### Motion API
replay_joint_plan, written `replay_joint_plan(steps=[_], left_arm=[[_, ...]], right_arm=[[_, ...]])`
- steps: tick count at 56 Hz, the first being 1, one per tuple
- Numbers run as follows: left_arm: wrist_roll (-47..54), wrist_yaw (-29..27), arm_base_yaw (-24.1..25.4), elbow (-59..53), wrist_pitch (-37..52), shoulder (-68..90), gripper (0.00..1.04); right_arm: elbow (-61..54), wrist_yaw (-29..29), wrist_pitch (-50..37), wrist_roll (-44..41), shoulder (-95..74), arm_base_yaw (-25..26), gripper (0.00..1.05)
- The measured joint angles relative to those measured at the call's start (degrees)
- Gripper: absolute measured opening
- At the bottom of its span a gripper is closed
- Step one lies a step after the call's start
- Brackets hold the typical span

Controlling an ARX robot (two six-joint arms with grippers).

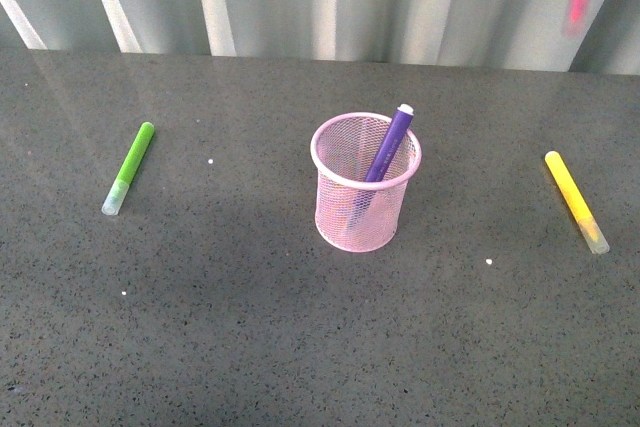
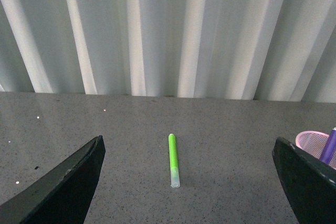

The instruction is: Insert purple and pink pens into pink cup

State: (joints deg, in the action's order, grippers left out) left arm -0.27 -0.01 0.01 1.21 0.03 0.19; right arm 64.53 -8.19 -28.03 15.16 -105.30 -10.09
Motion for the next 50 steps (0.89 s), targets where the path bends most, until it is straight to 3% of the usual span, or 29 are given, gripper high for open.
replay_joint_plan(steps=[11, 23, 34, 50], left_arm=[[0.02, 0.0, 0.0, 0.0, 0.0, 0.0, 0.98], [0.0, 0.0, 0.0, 0.0, 0.0, 0.0, 0.98], [0.0, 0.0, 0.02, 0.0, 0.0, 0.0, 0.98], [0.0, 0.0, 0.0, 0.0, 0.0, 0.0, 0.98]], right_arm=[[-4.5, 8.44, -14.73, -4.81, 3.3, -5.79, 0.11], [-8.98, 19.87, -24.26, -7.02, -1.01, -13.79, 0.11], [-10.03, 21.68, -25.94, -6.78, -3.63, -16.68, 0.11], [-13.25, 22.75, -28.87, -6.21, -6.4, -15.74, 0.11]])
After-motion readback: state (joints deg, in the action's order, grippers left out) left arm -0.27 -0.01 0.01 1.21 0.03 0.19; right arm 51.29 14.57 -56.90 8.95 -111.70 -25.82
